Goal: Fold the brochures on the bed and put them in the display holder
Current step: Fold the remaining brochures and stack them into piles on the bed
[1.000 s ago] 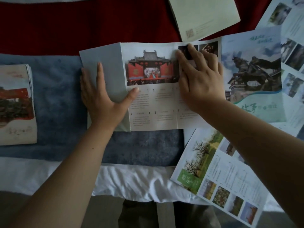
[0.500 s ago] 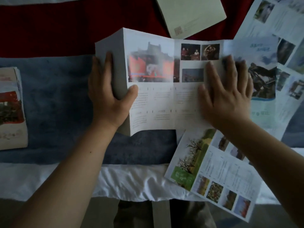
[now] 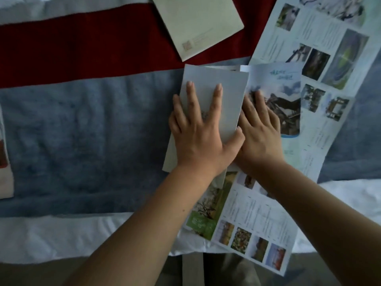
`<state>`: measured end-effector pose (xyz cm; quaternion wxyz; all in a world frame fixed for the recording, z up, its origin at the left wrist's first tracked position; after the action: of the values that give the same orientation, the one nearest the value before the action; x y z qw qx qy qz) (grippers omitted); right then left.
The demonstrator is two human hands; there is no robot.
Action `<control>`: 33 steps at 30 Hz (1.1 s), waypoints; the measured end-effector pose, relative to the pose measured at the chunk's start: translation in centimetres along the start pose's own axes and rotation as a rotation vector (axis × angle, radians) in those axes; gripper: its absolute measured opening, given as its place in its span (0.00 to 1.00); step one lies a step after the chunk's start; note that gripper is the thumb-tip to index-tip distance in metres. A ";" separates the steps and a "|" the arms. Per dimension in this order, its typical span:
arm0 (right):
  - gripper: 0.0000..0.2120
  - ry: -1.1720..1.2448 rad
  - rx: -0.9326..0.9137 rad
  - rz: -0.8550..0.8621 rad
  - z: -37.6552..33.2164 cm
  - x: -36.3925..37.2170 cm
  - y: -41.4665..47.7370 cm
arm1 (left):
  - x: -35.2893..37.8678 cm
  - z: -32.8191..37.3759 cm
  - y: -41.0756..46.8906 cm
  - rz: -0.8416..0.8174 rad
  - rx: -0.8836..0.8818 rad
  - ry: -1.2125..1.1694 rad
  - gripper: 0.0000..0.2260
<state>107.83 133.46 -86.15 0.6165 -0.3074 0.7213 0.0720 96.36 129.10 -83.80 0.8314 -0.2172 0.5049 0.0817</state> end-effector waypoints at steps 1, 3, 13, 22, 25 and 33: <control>0.36 0.014 -0.019 0.013 0.5 -0.3 -0.1 | 0.4 0.3 0.2 -0.004 -0.030 0.040 0.42; 0.32 0.020 -0.016 0.041 2.2 -0.8 -0.3 | 1.1 0.5 0.6 -0.019 -0.071 0.077 0.41; 0.28 0.060 0.154 0.168 8.4 -1.4 -2.4 | 4.2 2.2 1.0 0.038 0.003 0.151 0.34; 0.30 0.021 0.130 0.065 7.0 -0.7 -1.6 | 2.9 1.4 1.1 0.053 0.034 -0.007 0.38; 0.31 0.022 0.101 0.052 5.9 -0.7 -1.0 | 2.4 0.3 1.1 0.039 0.010 -0.059 0.40; 0.30 0.253 -0.150 0.031 -1.3 -0.4 0.2 | 0.4 -2.1 0.3 0.021 0.018 -0.329 0.43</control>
<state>106.65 133.15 -85.56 0.4949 -0.3482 0.7903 0.0960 94.81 128.40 -85.09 0.9039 -0.1881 0.3648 0.1206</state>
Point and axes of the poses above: each hand's wrist, its own y-axis towards the middle knuckle, its own x-axis out of the palm, z = x × y, the point moved 9 cm from there along y, towards the middle knuckle, and after that the axes turned 3 degrees about -y, right-handed, at the moved point
